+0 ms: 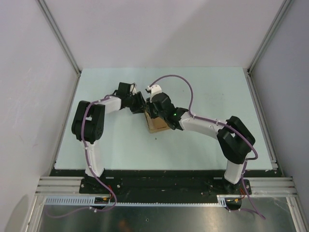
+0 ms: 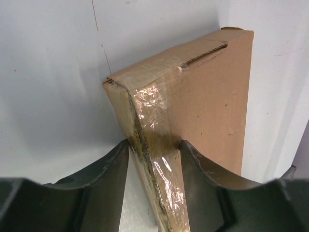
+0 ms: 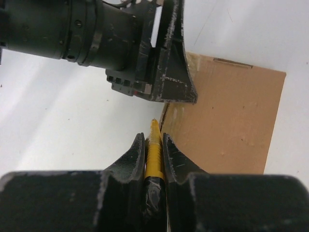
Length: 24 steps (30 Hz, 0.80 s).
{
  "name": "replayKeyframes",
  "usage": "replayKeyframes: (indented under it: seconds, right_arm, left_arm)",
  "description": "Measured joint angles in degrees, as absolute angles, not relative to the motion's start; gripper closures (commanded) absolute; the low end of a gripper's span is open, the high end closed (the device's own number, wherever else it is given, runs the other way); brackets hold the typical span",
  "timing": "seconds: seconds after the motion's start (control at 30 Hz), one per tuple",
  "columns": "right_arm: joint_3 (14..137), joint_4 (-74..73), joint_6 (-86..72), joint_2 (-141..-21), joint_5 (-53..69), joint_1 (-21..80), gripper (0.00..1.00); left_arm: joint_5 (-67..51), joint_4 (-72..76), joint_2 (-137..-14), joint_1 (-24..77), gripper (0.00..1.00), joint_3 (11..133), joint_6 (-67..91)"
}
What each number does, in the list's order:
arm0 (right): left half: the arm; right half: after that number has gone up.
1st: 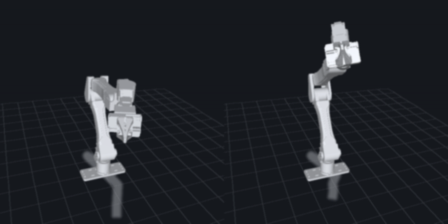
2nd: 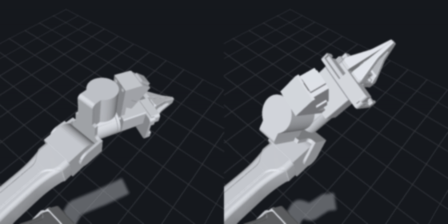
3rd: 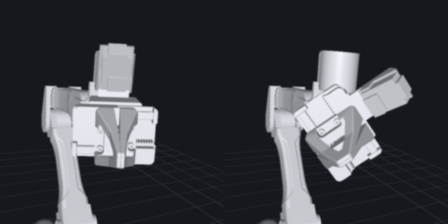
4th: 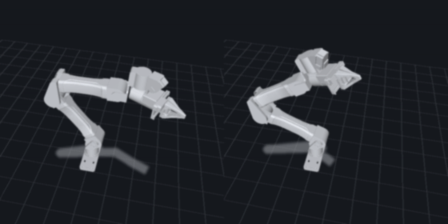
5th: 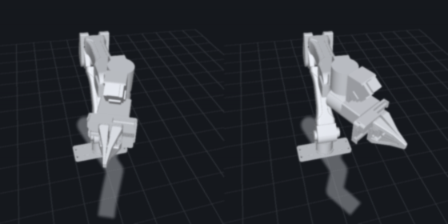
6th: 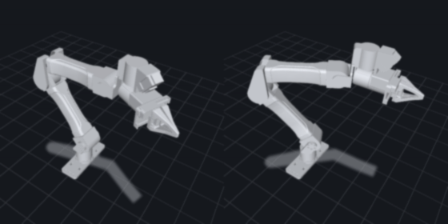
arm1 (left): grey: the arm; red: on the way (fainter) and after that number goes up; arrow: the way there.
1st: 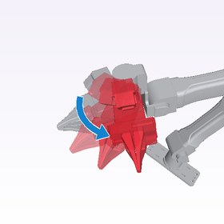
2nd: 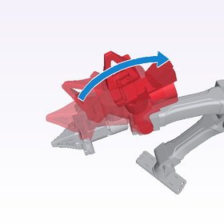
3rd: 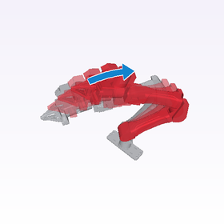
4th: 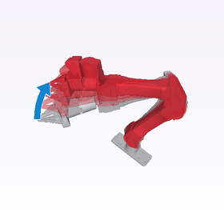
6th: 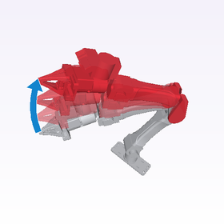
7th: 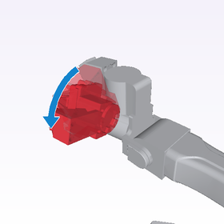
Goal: Unpack the express box
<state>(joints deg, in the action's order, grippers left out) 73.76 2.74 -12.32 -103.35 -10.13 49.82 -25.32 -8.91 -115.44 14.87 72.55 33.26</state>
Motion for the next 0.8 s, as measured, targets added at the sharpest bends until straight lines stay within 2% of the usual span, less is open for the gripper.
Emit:
replayKeyframes:
  seconds: [0.17, 0.5, 0.8]
  right_arm:
    - [73.8, 2.9, -15.2, -104.3, -12.5, 49.9, 1.00]
    - [74.6, 2.8, -19.5, -107.3, -14.6, 50.9, 1.00]
    - [74.9, 2.5, -20.1, -108.0, -16.8, 51.4, 1.00]
  left_arm:
    - [-26.9, -8.1, -115.4, 14.2, 0.50, 71.7, 34.8]
    - [-29.2, -8.0, -115.4, 13.3, 0.41, 71.0, 35.6]
    - [-30.3, -8.1, -115.5, 12.8, 0.41, 70.7, 35.6]
